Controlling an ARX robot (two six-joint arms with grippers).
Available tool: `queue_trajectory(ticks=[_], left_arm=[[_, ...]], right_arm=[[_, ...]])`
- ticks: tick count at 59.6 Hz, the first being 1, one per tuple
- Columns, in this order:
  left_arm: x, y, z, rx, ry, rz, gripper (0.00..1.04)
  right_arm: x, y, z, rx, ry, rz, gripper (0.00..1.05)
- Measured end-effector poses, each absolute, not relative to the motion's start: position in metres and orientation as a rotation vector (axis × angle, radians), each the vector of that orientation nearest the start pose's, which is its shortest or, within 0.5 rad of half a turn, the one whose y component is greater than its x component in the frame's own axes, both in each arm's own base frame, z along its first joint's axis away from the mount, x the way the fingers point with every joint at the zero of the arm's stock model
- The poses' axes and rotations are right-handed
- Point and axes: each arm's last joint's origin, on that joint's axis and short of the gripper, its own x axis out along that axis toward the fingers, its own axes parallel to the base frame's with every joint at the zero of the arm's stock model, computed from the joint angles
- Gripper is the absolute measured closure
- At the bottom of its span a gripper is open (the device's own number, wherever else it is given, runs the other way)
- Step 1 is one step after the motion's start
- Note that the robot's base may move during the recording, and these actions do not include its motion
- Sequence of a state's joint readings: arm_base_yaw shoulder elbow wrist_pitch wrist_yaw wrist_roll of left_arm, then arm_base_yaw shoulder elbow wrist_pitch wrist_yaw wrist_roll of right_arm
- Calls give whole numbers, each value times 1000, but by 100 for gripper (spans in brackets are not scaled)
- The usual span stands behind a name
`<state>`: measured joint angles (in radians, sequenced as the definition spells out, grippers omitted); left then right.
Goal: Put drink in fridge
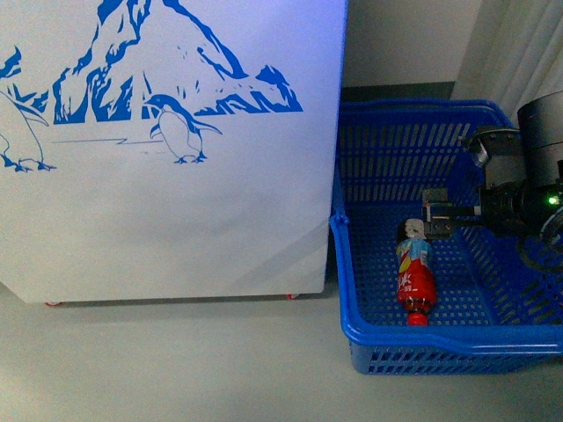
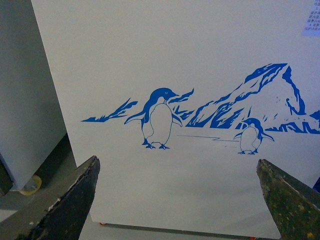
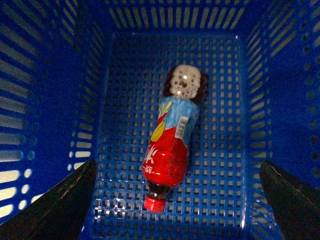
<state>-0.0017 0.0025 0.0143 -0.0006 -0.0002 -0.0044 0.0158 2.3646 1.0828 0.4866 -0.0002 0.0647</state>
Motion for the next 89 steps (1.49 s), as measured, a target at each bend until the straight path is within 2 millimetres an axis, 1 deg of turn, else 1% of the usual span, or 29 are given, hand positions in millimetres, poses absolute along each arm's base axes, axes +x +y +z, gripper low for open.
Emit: queue_trajectory(ticks=[3, 12, 21, 27, 40, 51, 66, 73, 80, 89], left_arm=[[97, 0, 168, -4, -11, -2, 8], [97, 0, 168, -4, -11, -2, 8], [97, 0, 168, -4, -11, -2, 8], [97, 0, 168, -4, -11, -2, 8], [97, 0, 168, -4, -11, -2, 8], [97, 0, 168, -4, -11, -2, 8], [97, 0, 168, -4, -11, -2, 8], [97, 0, 168, -4, -11, -2, 8], [97, 0, 168, -4, -11, -2, 8], [97, 0, 168, -4, -11, -2, 8]], right_arm=[[409, 6, -10, 76, 812, -25, 7], [420, 6, -32, 106, 839, -48, 7], [433, 5, -65, 135, 898, -90, 7], [439, 5, -81, 164, 926, -107, 7], [451, 7, -102, 204, 945, -129, 7], [457, 12, -118, 221, 962, -124, 7], [465, 14, -140, 207, 976, -131, 7], [471, 14, -155, 195, 978, -124, 7], [475, 14, -162, 201, 967, -114, 7], [481, 14, -167, 211, 943, -96, 7]])
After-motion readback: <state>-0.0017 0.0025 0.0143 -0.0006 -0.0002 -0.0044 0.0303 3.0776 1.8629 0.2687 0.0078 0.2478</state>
